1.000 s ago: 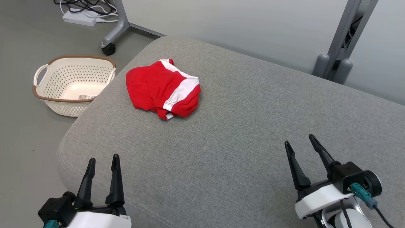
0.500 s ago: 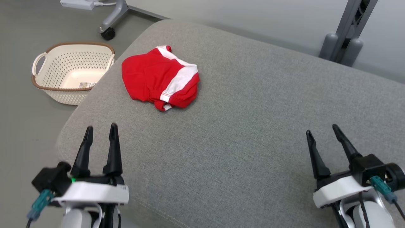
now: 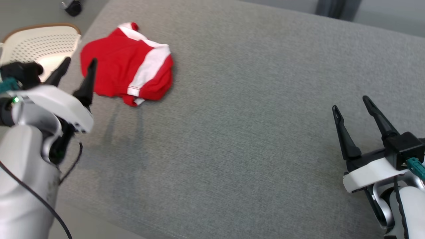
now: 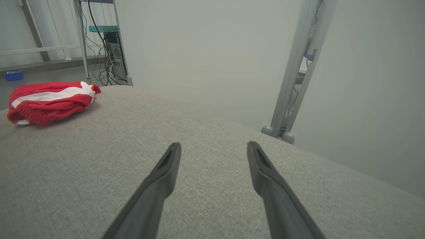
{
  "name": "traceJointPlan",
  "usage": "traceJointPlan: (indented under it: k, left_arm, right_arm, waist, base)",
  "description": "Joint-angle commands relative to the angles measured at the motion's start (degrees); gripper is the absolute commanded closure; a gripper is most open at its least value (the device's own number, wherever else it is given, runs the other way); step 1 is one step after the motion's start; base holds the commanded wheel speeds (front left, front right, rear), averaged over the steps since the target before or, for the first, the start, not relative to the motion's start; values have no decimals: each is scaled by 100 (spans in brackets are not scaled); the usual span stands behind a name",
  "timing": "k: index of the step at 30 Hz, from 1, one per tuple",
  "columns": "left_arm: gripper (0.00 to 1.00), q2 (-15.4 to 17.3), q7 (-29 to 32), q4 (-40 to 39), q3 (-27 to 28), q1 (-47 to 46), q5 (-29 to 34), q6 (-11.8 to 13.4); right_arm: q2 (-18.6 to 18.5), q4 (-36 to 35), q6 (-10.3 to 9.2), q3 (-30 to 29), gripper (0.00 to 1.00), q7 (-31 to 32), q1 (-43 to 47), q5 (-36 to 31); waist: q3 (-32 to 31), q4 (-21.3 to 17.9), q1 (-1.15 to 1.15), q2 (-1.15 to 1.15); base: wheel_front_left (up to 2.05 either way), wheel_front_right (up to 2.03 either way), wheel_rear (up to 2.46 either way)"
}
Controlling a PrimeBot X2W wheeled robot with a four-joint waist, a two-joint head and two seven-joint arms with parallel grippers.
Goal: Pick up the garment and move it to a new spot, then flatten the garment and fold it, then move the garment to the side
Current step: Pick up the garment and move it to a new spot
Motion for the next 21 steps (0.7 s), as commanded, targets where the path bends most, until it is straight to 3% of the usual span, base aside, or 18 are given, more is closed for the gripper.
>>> traceJointPlan:
  k: [1, 13, 21]
  left_arm:
    - [0, 85, 265, 179, -42, -301, -273, -27]
    - [0, 452, 2253, 1533, -399, -1587, -1406, -22]
    - [0, 658, 2473, 2314, -694, -1952, -1189, 11]
  right_arm:
    - [-71, -79, -2, -12, 0, 48, -93, 22]
    - [-191, -400, -2, 56, 0, 198, -282, 12]
    - [-143, -437, -2, 10, 0, 113, -314, -18]
  waist:
    - [277, -260, 0, 0]
    - [900, -869, 0, 0]
    - [1109, -1085, 0, 0]
  base:
    - [0, 0, 0]
    - [0, 0, 0]
    - [0, 0, 0]
